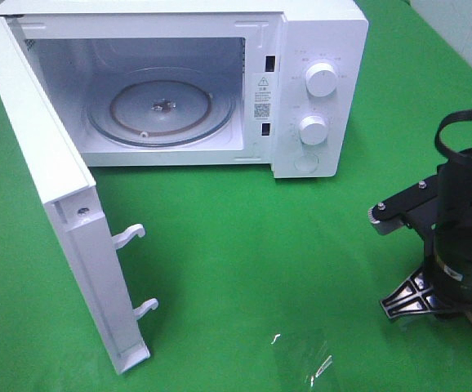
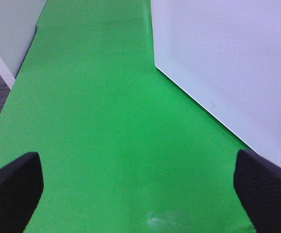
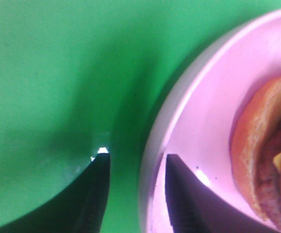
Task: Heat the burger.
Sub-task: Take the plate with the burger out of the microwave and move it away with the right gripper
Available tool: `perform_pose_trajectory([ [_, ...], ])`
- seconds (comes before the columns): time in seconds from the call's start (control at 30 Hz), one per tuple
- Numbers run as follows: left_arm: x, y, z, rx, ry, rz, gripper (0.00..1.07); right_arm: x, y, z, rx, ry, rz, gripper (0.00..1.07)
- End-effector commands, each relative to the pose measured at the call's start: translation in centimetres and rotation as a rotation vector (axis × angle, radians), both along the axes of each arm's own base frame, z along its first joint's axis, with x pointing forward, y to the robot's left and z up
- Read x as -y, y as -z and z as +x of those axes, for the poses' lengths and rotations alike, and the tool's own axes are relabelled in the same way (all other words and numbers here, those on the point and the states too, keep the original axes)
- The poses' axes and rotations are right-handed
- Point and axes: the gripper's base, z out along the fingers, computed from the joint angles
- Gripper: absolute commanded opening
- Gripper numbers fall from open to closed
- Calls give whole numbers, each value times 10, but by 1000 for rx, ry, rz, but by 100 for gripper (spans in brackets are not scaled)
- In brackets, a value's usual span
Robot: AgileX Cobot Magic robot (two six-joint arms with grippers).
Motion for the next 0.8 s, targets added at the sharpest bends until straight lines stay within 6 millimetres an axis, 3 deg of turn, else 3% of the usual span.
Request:
perform_pose_trajectory([
  [0.03, 1, 0, -2, 29, -1, -4, 100, -4, -25, 2, 48, -56, 54, 40],
  [0.23, 1, 0, -2, 29, -1, -4, 100, -8, -56, -5, 109, -134, 173, 48],
  [0.3, 1, 0, -2, 29, -1, -4, 100, -9, -66, -9, 126, -162, 217, 55],
  [0.33, 1, 0, -2, 29, -1, -4, 100, -9, -75, -13, 138, -190, 249, 63],
  [0.43, 1, 0, -2, 29, -1, -4, 100, -9, -84, -18, 149, -216, 278, 70],
  [0.47, 1, 0, -2, 29, -1, -4, 100, -9, -93, -24, 161, -237, 313, 77],
  [0.6, 1, 0, -2, 29, -1, -4, 100, -7, -107, -34, 177, -265, 364, 82],
  [0.8, 1, 0, -2, 29, -1, -4, 100, 1, -132, -57, 196, -309, 444, 80],
])
